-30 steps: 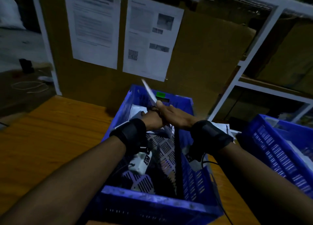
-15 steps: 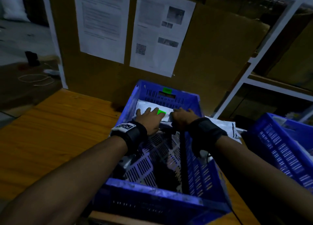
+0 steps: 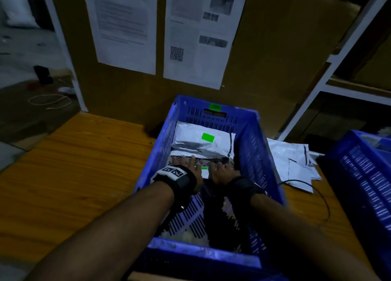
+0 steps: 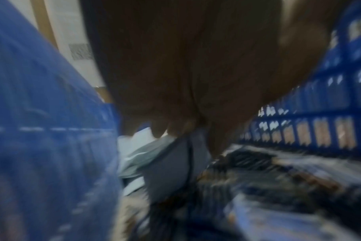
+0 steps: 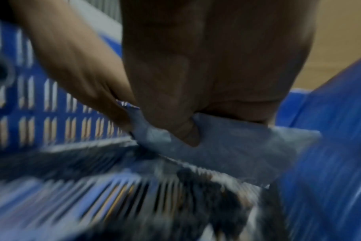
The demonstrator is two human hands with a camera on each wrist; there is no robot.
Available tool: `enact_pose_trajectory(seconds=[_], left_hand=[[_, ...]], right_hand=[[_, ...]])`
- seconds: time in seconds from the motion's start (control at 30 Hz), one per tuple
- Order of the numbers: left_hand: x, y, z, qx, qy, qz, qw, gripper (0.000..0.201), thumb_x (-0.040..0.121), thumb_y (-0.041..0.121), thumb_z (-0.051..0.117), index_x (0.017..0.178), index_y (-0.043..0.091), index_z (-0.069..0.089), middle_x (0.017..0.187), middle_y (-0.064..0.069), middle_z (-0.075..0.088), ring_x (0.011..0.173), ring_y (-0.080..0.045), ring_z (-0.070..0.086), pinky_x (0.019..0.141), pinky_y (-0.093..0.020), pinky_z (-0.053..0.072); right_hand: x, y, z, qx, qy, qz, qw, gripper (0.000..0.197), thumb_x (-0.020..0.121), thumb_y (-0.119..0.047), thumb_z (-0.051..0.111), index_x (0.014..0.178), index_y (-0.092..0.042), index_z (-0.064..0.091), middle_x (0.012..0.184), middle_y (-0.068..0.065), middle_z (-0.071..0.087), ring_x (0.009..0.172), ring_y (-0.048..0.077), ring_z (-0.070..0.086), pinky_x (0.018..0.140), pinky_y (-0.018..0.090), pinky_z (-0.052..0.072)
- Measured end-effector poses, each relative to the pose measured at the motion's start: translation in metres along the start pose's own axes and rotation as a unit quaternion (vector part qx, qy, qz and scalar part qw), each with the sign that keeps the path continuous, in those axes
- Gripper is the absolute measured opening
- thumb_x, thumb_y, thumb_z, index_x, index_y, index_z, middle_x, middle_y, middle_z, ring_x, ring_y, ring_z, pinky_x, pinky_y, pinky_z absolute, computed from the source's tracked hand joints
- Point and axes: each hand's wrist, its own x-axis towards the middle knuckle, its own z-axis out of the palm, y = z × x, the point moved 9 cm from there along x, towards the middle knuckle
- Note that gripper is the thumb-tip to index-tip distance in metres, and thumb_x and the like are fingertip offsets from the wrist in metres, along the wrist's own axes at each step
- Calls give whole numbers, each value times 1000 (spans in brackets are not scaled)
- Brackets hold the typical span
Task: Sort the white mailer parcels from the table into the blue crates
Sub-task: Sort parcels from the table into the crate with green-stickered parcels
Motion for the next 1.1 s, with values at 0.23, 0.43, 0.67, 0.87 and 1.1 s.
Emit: enact_pose_trajectory(seconds=[0.23, 0.43, 0.67, 0.87, 1.1], left_hand=[[-1, 5, 43, -3, -93, 25, 995, 103, 89, 58, 56, 157, 20, -12, 164, -9, -19, 150, -45, -3, 119, -61, 13], [12, -13, 55, -28, -84, -11, 996, 95, 91, 63, 42, 157, 21, -11, 162, -4, -26, 149, -45, -13, 116, -66, 10], [16, 0, 48, -63, -73, -16, 995, 98, 90, 58, 46, 156, 19, -15, 162, -4, -27, 148, -42, -22, 115, -67, 0], [21, -24, 57, -64, -101, -41, 992, 106, 83, 71, 42, 156, 19, -16, 159, -5, -33, 144, -48, -25, 117, -62, 5], [25, -22, 51, -45, -28, -40, 998, 107, 90, 74, 39, 155, 8, -16, 160, -14, -30, 143, -46, -29, 119, -58, -10]], right_hand=[[-25, -25, 37, 15, -92, -52, 994, 76, 103, -38, 41, 157, -18, -8, 163, 7, -14, 150, 34, -10, 118, 51, -2], [-4, -11, 42, 75, -132, -51, 987, 78, 99, -46, 43, 156, -32, -9, 163, 7, -17, 148, 42, -11, 116, 58, 8], [9, -19, 27, 27, -52, -51, 997, 64, 101, -48, 34, 155, -30, 5, 162, 14, 3, 144, 48, 14, 108, 59, 25], [10, -15, 29, -3, -35, -20, 999, 57, 104, -36, 24, 156, -21, 5, 162, 21, 3, 144, 50, 12, 109, 63, 23], [5, -27, 46, 26, -70, -55, 996, 80, 95, -67, 31, 156, -32, -7, 162, 3, -22, 149, 35, -16, 113, 67, 7]])
